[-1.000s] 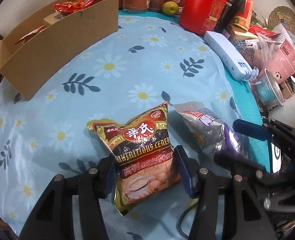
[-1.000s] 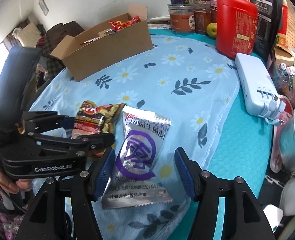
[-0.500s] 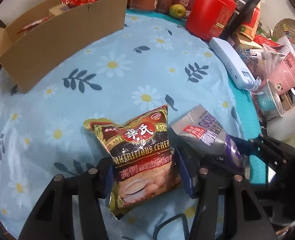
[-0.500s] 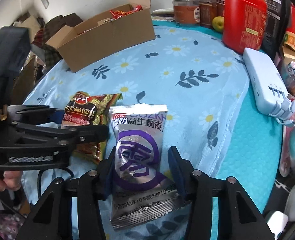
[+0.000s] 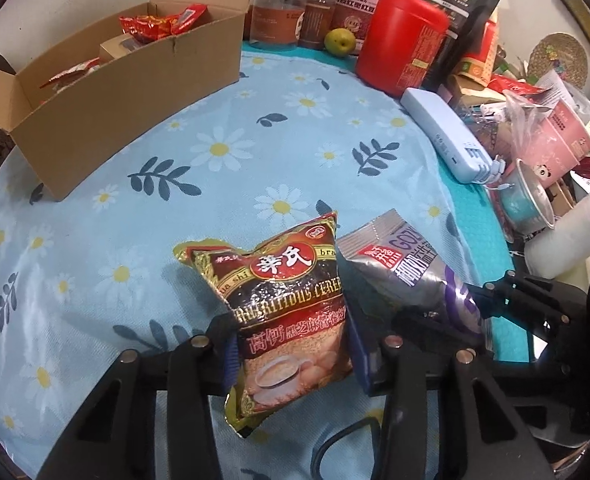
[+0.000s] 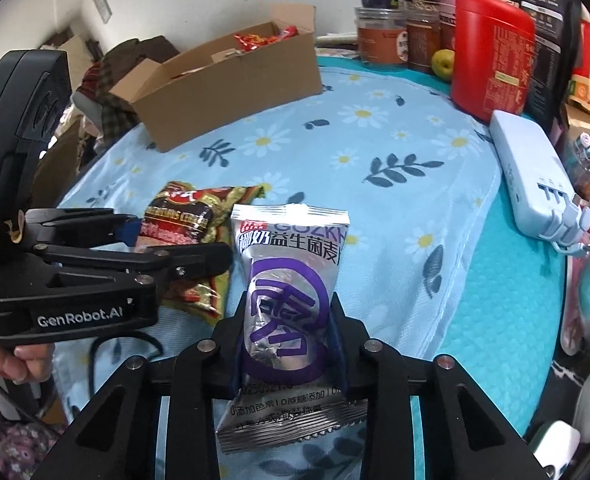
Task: Organize snacks
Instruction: 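Lift the cereal sachet with the left gripper while the right gripper lifts the silver sachet, then carry both sachets over the cardboard box with both grippers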
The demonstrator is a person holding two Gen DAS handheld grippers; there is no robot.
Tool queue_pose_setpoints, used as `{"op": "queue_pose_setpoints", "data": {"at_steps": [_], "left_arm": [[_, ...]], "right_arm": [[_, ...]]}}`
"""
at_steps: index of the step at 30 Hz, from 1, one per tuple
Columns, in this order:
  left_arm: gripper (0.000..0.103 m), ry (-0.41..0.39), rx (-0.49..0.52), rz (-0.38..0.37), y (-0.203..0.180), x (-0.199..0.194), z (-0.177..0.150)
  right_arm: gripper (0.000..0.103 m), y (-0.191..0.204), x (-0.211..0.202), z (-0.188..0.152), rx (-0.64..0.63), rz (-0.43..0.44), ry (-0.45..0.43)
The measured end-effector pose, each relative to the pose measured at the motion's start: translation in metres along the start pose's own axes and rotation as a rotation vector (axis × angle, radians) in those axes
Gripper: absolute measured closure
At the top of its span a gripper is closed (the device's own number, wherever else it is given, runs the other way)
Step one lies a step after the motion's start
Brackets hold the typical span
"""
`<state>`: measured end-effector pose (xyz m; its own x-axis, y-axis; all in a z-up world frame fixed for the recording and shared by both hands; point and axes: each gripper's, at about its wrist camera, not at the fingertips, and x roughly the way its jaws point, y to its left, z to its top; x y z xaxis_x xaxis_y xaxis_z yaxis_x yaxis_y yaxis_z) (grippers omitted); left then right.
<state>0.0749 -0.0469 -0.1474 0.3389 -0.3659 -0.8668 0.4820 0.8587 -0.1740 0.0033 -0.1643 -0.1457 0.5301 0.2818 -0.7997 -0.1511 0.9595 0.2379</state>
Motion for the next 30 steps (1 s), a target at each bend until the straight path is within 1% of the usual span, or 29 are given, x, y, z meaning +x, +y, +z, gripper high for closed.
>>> {"op": "queue_pose_setpoints", "data": {"at_steps": [6, 13, 18, 24, 30], "left_arm": [[0.06, -0.04, 0.003, 0.0, -0.001, -0.022, -0.005], [0.06, -0.112, -0.006, 0.01, 0.004, -0.054, -0.011], [0.06, -0.168, -0.019, 0.026, 0.01, -0.078, -0.013], [0.06, -0.243, -0.032, 0.039, 0.016, -0.108, -0.013], [0.06, -0.328, -0.043, 0.063, 0.026, -0.137, -0.004]], "right_arm": [[0.07, 0.006, -0.014, -0.001, -0.006, 0.032, -0.03], [0.07, 0.026, -0.031, 0.005, -0.055, 0.049, -0.077], [0.07, 0.047, -0.042, 0.012, -0.112, 0.069, -0.111], [0.07, 0.07, -0.052, 0.028, -0.187, 0.107, -0.163], [0.07, 0.09, -0.064, 0.049, -0.26, 0.111, -0.226]]}}
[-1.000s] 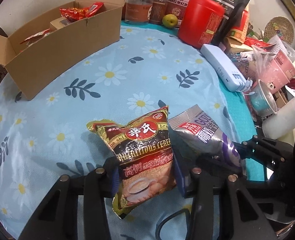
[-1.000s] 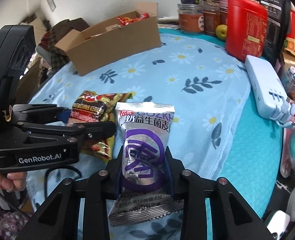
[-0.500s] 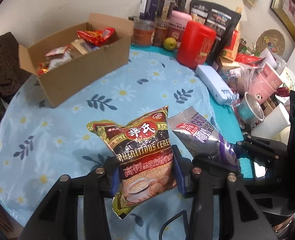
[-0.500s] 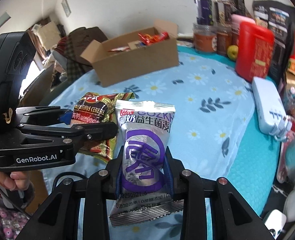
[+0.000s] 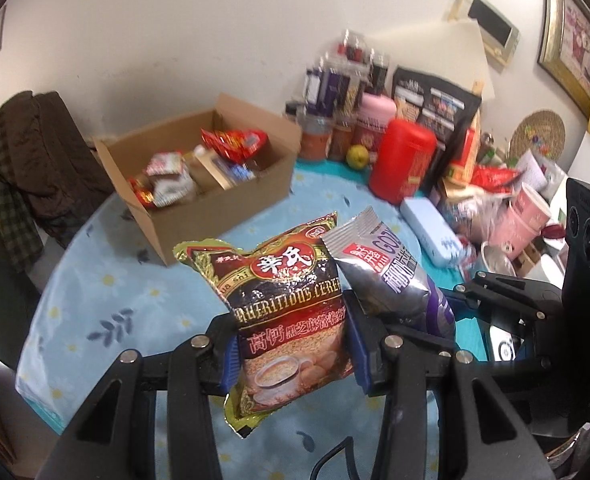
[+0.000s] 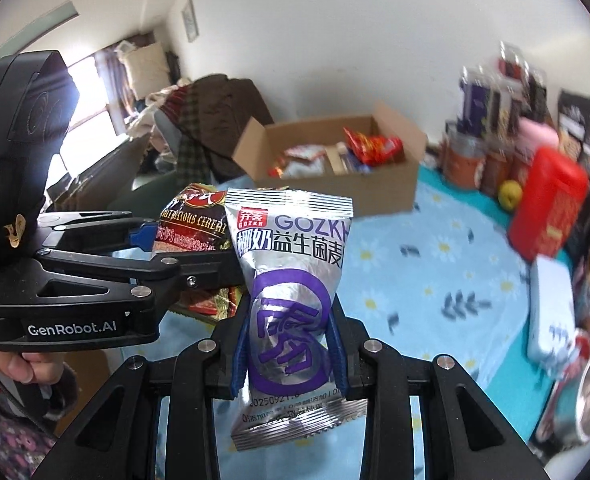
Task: Organize snacks
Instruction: 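Carry both sachets over the cardboard box with both grippers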
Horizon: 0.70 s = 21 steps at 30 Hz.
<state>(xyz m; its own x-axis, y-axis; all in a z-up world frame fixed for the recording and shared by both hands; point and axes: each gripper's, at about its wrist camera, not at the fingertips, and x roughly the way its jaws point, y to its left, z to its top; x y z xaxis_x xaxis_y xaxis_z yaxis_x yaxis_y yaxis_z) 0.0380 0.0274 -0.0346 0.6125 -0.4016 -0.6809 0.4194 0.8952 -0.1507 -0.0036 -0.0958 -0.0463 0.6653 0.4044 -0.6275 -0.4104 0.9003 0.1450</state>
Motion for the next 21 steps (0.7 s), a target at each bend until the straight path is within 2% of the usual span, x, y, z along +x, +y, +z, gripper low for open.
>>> {"op": "queue_pose_setpoints", "data": {"at_steps": [12, 21], "left_arm": [[0.06, -0.153, 0.012, 0.043, 0.024, -0.025, 0.059], [0.06, -0.222, 0.047, 0.072, 0.04, -0.015, 0.117]], "right_arm": [[0.07, 0.002, -0.003, 0.068, -0.11, -0.001, -0.112], [0.07, -0.007, 0.012, 0.132, -0.188, -0.025, -0.193]]}}
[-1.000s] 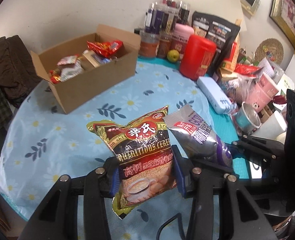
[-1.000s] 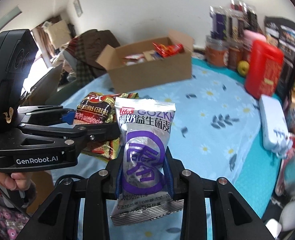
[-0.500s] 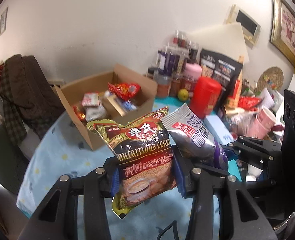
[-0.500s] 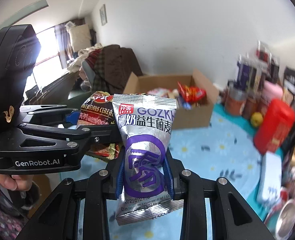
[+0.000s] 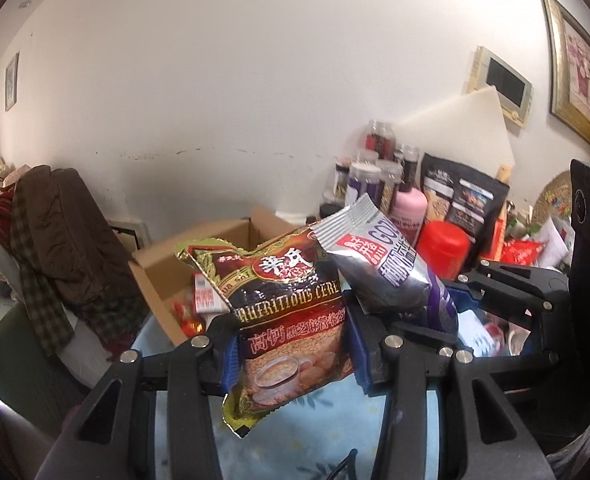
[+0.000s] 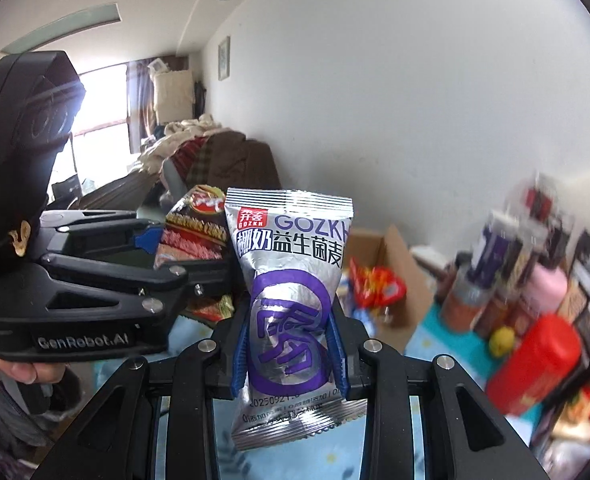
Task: Organize snacks
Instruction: 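Carry both sachets over the cardboard box with both grippers, then lower both sachets into the box and open both grippers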
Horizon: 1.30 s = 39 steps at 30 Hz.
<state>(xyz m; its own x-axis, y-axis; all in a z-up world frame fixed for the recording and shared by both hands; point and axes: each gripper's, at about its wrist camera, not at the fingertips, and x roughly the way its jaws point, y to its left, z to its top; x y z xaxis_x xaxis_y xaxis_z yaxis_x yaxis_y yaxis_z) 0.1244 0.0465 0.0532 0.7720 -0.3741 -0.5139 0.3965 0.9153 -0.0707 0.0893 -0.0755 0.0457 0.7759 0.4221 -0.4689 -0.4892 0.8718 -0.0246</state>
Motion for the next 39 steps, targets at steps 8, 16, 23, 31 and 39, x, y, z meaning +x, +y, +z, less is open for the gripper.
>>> {"op": "queue_pose_setpoints", "data": {"at_steps": [8, 16, 23, 31, 39], "left_arm": [[0.06, -0.028, -0.013, 0.015, 0.03, 0.045, 0.041], [0.06, -0.027, -0.005, 0.074, 0.057, 0.1, 0.071], [0.06, -0.003, -0.057, 0.121, 0.082, 0.148, 0.08], [0.06, 0.06, -0.071, 0.16, 0.099, 0.193, 0.065], [0.06, 0.163, -0.063, 0.182, 0.109, 0.233, 0.054]], "right_arm": [[0.07, -0.025, 0.048, 0.035, -0.031, -0.007, -0.027], [0.07, -0.053, 0.109, 0.06, -0.011, 0.01, -0.026], [0.07, -0.074, 0.16, 0.069, -0.005, 0.039, 0.004], [0.07, -0.084, 0.207, 0.054, 0.014, 0.037, 0.079], [0.07, -0.088, 0.239, 0.037, 0.05, 0.054, 0.173]]}}
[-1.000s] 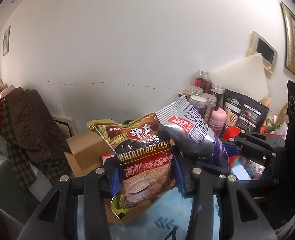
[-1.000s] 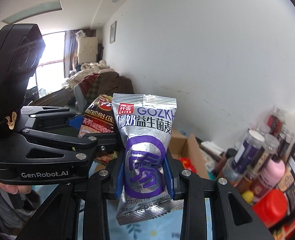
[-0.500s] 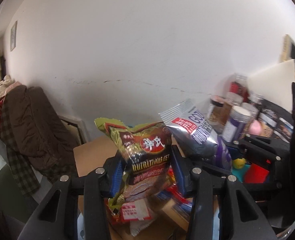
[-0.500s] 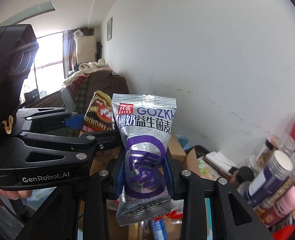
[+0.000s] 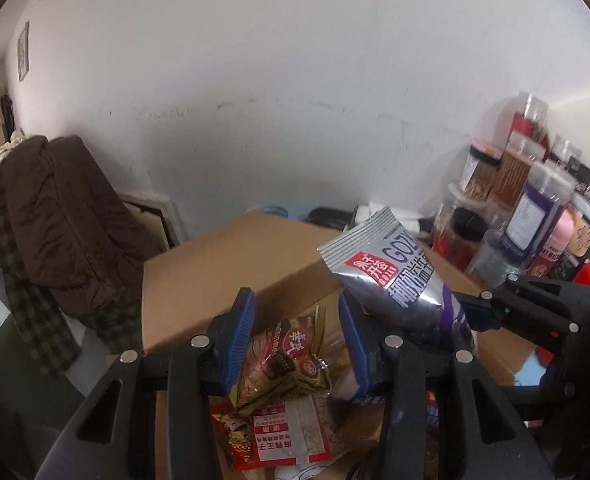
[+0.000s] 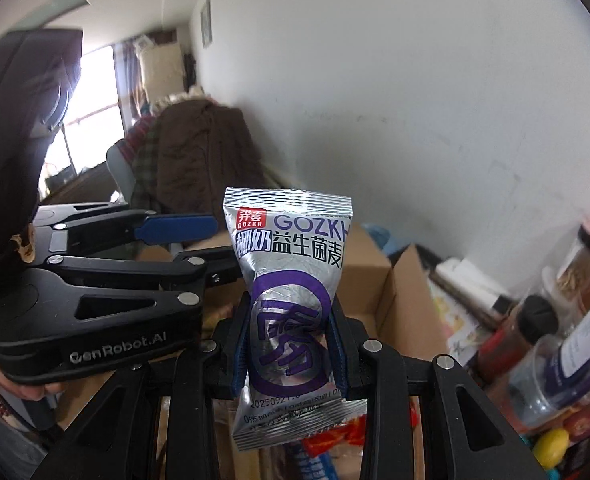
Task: Organize snacks
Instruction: 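Lower both sachets into the box and open both grippers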
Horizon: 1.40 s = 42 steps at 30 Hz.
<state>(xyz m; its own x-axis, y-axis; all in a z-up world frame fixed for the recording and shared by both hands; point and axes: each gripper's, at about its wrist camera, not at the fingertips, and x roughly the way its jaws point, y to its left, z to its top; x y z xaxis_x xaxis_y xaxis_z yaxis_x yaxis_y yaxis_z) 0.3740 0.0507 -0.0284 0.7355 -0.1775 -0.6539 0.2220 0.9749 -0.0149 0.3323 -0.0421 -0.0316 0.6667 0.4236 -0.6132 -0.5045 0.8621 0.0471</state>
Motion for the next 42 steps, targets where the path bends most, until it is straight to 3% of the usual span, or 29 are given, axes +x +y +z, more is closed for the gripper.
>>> {"op": "queue_pose_setpoints", "data": {"at_steps": [14, 22, 25, 35, 42], "left_arm": [[0.06, 0.172, 0.012, 0.036, 0.001, 0.046, -0.013], [0.059, 0.228, 0.008, 0.059, 0.001, 0.054, -0.014], [0.059, 0.251, -0.003, 0.062, 0.003, 0.056, -0.015], [0.055, 0.245, -0.059, 0.104, 0.011, 0.048, -0.016], [0.054, 0.178, -0.121, 0.132, 0.021, 0.021, -0.012]], "right_arm": [[0.069, -0.015, 0.043, -0.016, 0.111, 0.011, 0.18], [0.046, -0.025, 0.047, -0.02, 0.127, -0.014, 0.209], [0.045, -0.027, 0.047, -0.02, 0.131, -0.018, 0.213], [0.025, -0.025, 0.041, -0.019, 0.133, -0.055, 0.207], [0.024, -0.02, 0.021, -0.01, 0.116, -0.087, 0.156]]}}
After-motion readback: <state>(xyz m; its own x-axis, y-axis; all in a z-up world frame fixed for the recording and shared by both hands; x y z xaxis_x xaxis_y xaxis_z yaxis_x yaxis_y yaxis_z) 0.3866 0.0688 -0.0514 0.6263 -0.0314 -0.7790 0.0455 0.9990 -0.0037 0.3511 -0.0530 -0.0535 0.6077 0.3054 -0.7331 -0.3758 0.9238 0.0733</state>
